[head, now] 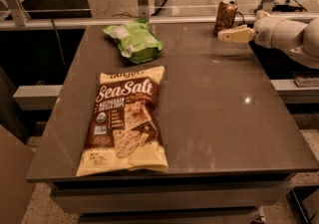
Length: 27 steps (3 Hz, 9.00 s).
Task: Move orange can near brown chip bag
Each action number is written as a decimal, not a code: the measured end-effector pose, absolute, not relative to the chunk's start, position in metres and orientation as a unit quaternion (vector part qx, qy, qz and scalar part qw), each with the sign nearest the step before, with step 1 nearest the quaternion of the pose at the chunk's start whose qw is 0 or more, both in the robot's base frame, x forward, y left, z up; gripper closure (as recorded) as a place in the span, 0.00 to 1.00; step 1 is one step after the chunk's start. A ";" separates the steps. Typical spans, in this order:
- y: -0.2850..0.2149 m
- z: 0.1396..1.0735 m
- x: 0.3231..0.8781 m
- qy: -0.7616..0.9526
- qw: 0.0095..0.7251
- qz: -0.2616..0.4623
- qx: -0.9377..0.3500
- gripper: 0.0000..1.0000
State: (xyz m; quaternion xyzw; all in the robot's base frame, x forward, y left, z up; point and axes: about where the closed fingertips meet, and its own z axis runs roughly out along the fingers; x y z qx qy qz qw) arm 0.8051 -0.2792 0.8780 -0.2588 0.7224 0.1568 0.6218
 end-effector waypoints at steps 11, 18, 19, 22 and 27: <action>-0.231 0.897 0.890 0.682 0.655 0.244 -0.214 0.88; -0.062 0.997 0.707 0.553 0.607 0.388 -0.419 1.00; -0.039 0.983 0.675 0.539 0.585 0.424 -0.433 1.00; 0.017 0.937 0.600 0.509 0.505 0.496 -0.490 1.00; 0.016 0.892 0.579 0.482 0.475 0.478 -0.560 0.00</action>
Offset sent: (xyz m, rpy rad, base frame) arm 0.0293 0.0391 0.0138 0.1596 -0.0619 0.0453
